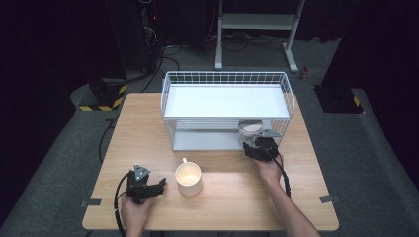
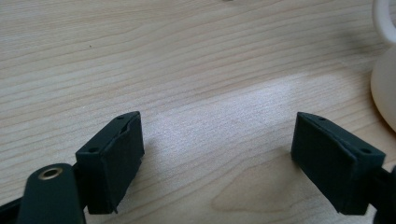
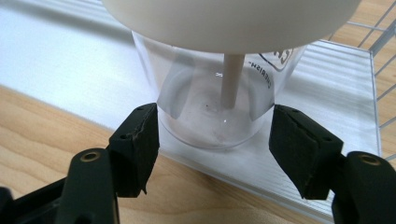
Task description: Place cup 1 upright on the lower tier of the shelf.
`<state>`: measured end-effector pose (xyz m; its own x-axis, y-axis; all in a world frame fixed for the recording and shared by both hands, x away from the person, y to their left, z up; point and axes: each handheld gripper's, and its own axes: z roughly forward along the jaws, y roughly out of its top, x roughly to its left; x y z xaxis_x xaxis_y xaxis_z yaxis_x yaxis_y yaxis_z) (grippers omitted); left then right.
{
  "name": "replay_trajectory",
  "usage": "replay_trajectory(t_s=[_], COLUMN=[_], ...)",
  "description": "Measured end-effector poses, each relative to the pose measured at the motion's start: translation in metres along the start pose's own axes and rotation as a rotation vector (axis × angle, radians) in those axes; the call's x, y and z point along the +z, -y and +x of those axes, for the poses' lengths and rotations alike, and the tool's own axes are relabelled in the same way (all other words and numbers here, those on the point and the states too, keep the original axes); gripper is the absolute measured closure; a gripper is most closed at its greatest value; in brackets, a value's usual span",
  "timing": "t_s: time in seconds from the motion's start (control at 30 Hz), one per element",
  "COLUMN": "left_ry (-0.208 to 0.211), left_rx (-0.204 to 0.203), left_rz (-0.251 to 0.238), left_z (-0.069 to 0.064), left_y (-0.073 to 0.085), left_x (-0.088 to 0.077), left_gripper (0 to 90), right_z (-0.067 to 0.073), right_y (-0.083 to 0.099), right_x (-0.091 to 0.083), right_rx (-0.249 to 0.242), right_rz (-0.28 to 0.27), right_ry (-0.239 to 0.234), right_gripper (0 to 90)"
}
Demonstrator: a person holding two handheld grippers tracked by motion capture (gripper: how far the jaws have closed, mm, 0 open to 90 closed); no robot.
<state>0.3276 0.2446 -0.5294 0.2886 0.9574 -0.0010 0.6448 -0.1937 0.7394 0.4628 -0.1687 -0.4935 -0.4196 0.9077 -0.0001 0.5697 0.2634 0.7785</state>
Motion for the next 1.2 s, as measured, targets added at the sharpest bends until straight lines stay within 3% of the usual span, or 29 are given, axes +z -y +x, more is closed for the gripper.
replay_trajectory(t_s=[0.43, 0.7, 0.73, 0.77, 0.83, 1.0, 1.17, 1.2], left_ry=[-0.001, -0.001, -0.002, -0.001, -0.001, -0.001, -0.003, -0.003], left_rx=[0.000, 0.000, -0.001, 0.000, 0.000, 0.000, -0.002, -0.002], left_rz=[-0.001, 0.000, -0.001, 0.000, 0.000, -0.001, -0.002, -0.002], left_z=[0.000, 0.000, 0.000, 0.000, 0.000, 0.000, 0.000, 0.000], left_y=[0.000, 0.000, 0.000, 0.000, 0.000, 0.000, 0.000, 0.000], left_x=[0.000, 0.000, 0.000, 0.000, 0.000, 0.000, 0.000, 0.000], left_gripper=[17.4, 17.4, 17.4, 17.4, 17.4, 17.4, 17.4, 17.4], right_z=[0.000, -0.002, -0.004, -0.002, -0.002, -0.002, -0.003, -0.003], right_y=[-0.003, -0.008, -0.012, -0.013, -0.014, -0.013, -0.017, -0.020], right_x=[0.009, 0.012, 0.014, 0.014, 0.015, 0.020, 0.023, 0.024], right_rx=[0.039, 0.038, 0.009, 0.038, 0.019, 0.048, 0.045, 0.069], right_rz=[0.006, 0.018, 0.011, 0.027, 0.012, 0.028, 0.022, 0.034], right_ry=[0.017, 0.021, 0.021, 0.027, 0.031, 0.036, 0.030, 0.037], right_gripper=[47.6, 52.0, 54.1, 54.9, 56.4, 58.7, 60.3, 60.8])
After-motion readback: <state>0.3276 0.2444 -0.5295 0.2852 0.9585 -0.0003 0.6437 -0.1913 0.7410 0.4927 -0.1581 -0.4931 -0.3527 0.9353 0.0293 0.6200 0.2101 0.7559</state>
